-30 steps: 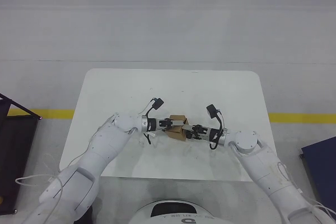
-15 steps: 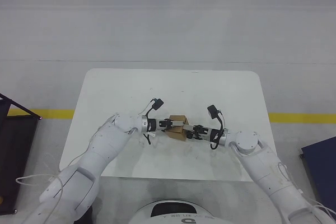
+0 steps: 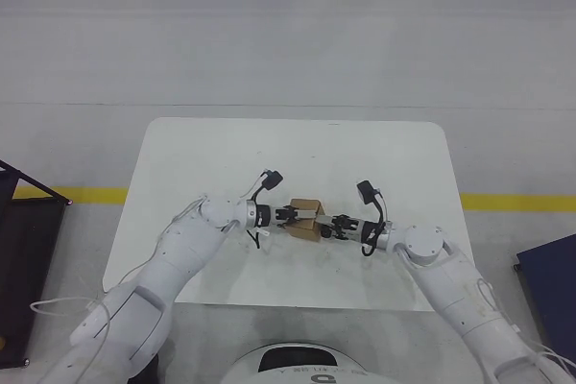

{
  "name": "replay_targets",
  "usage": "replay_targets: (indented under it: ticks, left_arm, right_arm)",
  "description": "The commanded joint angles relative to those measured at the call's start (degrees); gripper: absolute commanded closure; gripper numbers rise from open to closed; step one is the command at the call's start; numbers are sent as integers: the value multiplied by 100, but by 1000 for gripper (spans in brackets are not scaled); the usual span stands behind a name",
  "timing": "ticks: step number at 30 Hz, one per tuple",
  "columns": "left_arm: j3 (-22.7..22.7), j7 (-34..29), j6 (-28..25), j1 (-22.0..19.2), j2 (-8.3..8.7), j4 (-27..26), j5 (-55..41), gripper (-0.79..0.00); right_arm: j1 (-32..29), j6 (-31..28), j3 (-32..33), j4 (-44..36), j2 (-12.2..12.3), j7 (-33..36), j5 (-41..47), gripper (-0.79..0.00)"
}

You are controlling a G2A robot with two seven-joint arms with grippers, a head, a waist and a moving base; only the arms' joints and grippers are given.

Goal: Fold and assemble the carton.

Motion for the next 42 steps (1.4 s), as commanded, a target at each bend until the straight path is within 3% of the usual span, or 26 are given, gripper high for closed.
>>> replay_targets:
  ticks: [1,8,20,25,27,28,31,35,36,37,42]
  left_arm:
    - [19,38,7,7,-11,-1,24,-785]
    - [13,39,-22,-10,-19,9,17,-785]
    - [-29,35,-44,-13,-13,5,-1,-785]
    - [-97,-25,-87,-20,16,9,-50,-785]
    - [-107,-33,-87,-12,22,-3,-52,-785]
    - [-110,-35,-85,-6,24,-10,-50,-785]
    - [-117,-31,-81,12,28,-33,-52,-785]
    - [-152,-44,-100,19,42,-61,-79,-785]
    - [-171,-49,-117,18,51,-73,-84,-785]
    - [-199,-51,-140,18,64,-90,-92,-785]
    - [-550,-1,-291,31,246,-145,-59,-785]
  right_arm:
    - [-7,-10,7,12,2,-4,7,-453]
    - [-99,-132,290,6,58,-169,147,-542]
    - [-242,96,393,-246,111,-232,-26,-517]
    - [-153,248,288,-133,85,-280,-96,-354]
    - [-124,249,264,-100,78,-278,-101,-80]
    - [-116,238,256,-90,75,-276,-97,-37]
    - [-103,205,243,-87,71,-274,-97,-86]
    - [-120,172,262,-134,76,-293,-102,-329]
    - [-127,175,271,-152,80,-296,-109,-409]
    - [-134,172,283,-179,84,-297,-115,-551]
    - [-240,203,490,-474,144,-365,-213,-560]
